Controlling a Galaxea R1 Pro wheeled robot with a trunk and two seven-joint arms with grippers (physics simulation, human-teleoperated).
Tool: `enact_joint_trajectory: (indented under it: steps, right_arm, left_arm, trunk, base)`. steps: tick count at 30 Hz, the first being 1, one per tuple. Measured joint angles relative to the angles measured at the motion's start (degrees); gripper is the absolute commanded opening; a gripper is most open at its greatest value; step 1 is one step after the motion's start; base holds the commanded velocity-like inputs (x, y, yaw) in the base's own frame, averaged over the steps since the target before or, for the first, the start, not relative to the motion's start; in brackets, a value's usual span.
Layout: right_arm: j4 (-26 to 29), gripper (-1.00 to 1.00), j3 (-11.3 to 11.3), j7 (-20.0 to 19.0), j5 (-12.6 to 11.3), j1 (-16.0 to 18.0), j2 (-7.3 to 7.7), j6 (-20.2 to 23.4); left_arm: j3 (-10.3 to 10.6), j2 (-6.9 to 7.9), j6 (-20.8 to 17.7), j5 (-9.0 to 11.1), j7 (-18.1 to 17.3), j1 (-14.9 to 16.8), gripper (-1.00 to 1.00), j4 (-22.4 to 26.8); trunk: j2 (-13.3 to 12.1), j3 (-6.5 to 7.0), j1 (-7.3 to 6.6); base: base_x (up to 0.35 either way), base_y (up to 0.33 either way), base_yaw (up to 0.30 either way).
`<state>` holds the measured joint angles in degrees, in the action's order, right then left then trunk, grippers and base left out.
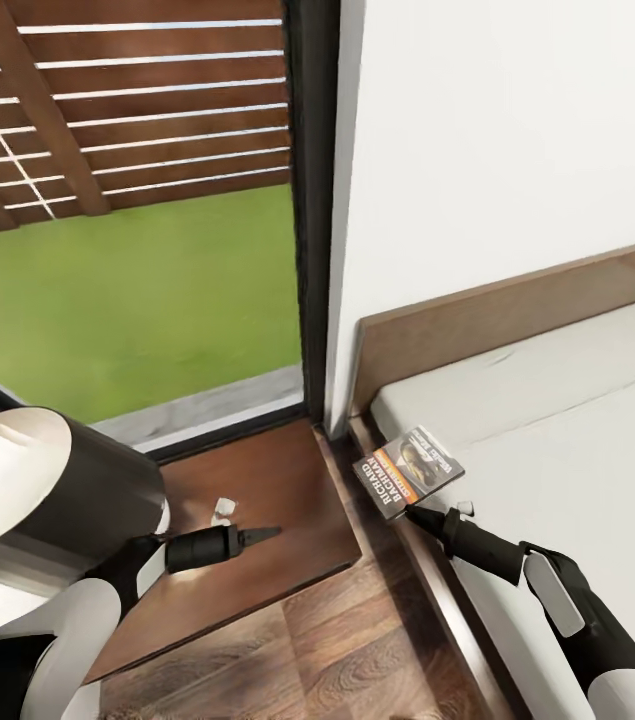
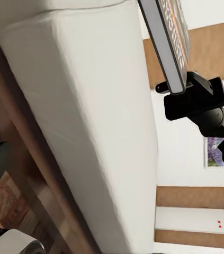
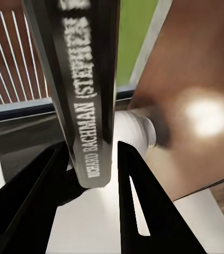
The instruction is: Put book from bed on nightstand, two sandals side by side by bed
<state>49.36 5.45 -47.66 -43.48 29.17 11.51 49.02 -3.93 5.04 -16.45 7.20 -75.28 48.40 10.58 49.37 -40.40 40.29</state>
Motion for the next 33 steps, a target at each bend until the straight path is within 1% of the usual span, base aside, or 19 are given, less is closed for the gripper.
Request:
enact_joint_trajectory:
  steps: [29,33]
  right_arm:
    - [-0.04,-1.00,0.00,0.00,0.02,0.00,0.00,-0.01]
    - [-0.04,-1.00,0.01,0.01,-0.27,-0.01,0.00,0.12]
  left_arm:
    - [0.00,-0.08,0.00,0.00,0.00,0.00,1.00,0.00]
    - [-0.02,-0.09,0.00,-0.01,0.01,0.02,1.00,-0.02]
  trunk:
    - [0.00,0.00,0.00]
    - [0.00,0.00,0.00]
  base:
    - [0.000,0.000,0.297]
    - [0.000,0.000,0.127]
